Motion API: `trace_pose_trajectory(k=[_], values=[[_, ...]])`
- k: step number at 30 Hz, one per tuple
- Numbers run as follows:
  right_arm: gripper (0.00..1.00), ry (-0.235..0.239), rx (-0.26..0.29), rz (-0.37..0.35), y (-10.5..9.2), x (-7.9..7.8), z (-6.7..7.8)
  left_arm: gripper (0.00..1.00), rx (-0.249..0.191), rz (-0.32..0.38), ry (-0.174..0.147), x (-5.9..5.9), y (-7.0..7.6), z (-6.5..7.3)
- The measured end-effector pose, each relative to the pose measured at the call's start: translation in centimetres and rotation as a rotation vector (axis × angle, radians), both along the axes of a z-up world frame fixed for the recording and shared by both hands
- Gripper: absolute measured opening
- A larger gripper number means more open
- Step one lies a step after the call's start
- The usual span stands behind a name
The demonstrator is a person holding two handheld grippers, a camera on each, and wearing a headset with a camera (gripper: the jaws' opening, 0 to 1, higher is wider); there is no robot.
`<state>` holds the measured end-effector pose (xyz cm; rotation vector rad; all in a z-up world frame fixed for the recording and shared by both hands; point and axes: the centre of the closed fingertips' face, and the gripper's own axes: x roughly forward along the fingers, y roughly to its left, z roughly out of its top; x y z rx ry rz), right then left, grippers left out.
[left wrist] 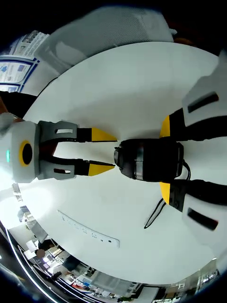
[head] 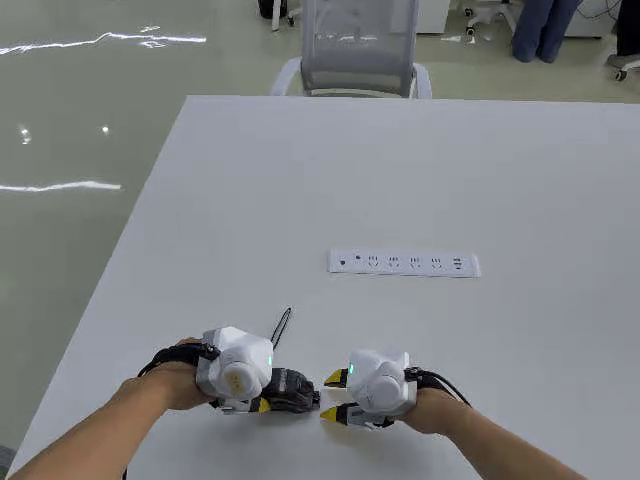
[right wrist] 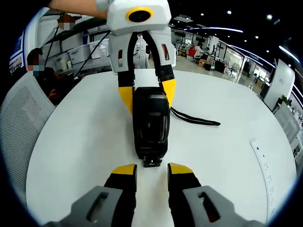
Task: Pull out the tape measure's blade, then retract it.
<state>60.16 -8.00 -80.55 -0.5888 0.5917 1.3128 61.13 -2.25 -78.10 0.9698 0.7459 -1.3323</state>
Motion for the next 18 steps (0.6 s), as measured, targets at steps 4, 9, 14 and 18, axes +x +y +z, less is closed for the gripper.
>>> trace_pose_trajectory(k=[4, 9, 14, 18], values=[[0.24, -0.002, -0.005, 0.014, 0.46, 0.17, -0.38, 0.26, -0.007, -0.004, -0.001, -0.02, -0.03, 0.04], [0.17, -0.015, -0.026, 0.049, 0.79, -0.05, -1.01, 0.26, -0.008, -0.013, 0.003, 0.05, -0.01, 0.06], [0.16, -0.005, -0.013, 0.056, 0.89, -0.12, -1.0, 0.26, -0.019, -0.018, 0.005, -0.02, 0.09, 0.18], [0.14, 0.011, -0.007, 0.051, 0.91, -0.22, -0.98, 0.26, -0.021, -0.023, 0.006, -0.09, 0.04, 0.21]])
